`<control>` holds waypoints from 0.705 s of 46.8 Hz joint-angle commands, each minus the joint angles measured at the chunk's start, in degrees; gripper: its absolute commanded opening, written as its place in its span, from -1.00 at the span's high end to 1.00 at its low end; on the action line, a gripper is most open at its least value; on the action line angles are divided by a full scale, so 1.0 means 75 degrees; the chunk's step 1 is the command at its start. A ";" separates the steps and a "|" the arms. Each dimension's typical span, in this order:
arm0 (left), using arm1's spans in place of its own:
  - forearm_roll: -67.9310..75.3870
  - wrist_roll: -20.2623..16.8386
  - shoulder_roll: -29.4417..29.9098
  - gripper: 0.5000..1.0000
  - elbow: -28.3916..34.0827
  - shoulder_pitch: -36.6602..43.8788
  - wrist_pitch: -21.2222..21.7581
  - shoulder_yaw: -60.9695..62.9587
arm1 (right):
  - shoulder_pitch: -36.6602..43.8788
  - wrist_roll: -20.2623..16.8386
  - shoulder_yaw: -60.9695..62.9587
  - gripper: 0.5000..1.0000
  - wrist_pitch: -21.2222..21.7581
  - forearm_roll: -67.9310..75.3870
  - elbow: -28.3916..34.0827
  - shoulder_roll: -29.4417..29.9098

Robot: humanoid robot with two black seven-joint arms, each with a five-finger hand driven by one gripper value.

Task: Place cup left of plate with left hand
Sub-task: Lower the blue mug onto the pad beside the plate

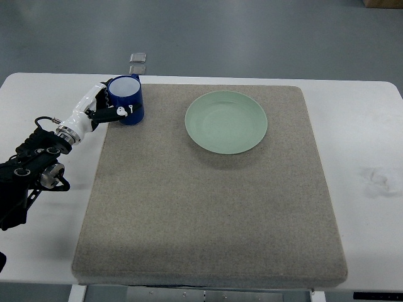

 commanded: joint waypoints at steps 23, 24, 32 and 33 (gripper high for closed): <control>0.0002 0.0012 -0.0150 -0.87 -0.0012 0.0083 0.0338 0.0001 | 0.0000 0.0006 0.0000 -0.73 0.0000 0.0001 0.0004 0.0000; 0.0002 0.0012 -0.0150 -0.87 -0.0012 0.0083 0.0338 0.0001 | 0.0000 -0.0005 0.0000 -0.73 0.0000 0.0001 0.0004 0.0000; -0.0009 0.0012 -0.0150 -0.97 -0.0047 0.0094 0.0338 0.0001 | 0.0000 -0.0005 0.0000 -0.73 0.0000 0.0001 0.0004 0.0000; 0.0002 0.0012 -0.0150 -0.98 -0.0047 0.0106 0.0338 0.0001 | -0.0012 0.0006 0.0000 -0.73 0.0000 0.0001 0.0004 0.0000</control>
